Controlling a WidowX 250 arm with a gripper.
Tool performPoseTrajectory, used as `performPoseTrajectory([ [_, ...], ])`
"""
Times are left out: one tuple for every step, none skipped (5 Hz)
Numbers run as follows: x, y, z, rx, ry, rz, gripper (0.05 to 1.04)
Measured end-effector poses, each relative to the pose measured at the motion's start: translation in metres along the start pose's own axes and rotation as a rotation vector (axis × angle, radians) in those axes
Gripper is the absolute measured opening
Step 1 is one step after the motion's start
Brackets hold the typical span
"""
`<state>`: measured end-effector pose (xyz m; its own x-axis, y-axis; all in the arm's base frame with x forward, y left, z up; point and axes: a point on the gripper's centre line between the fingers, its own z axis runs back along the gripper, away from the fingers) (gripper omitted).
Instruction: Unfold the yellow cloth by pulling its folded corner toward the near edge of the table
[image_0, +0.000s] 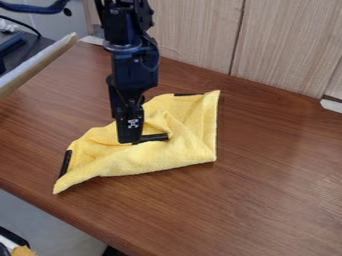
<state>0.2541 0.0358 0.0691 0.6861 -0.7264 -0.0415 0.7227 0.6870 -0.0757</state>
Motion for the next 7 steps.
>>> performPoseTrajectory([
  [0.000, -0.001, -0.007, -0.024, 0.017, 0.003, 1.001],
  [0.002, 0.006, -0.006, -0.010, 0.024, 0.008, 1.001],
  [0.009, 0.015, -0.007, 0.001, 0.029, -0.021, 1.001],
  [0.020, 0.021, -0.010, 0.009, 0.032, -0.064, 1.001],
  [0.034, 0.028, -0.015, 0.029, 0.034, -0.123, 1.001],
  [0.043, 0.031, -0.023, 0.046, 0.042, -0.206, 1.001],
  [0.049, 0.034, -0.026, 0.061, 0.046, -0.262, 0.988],
])
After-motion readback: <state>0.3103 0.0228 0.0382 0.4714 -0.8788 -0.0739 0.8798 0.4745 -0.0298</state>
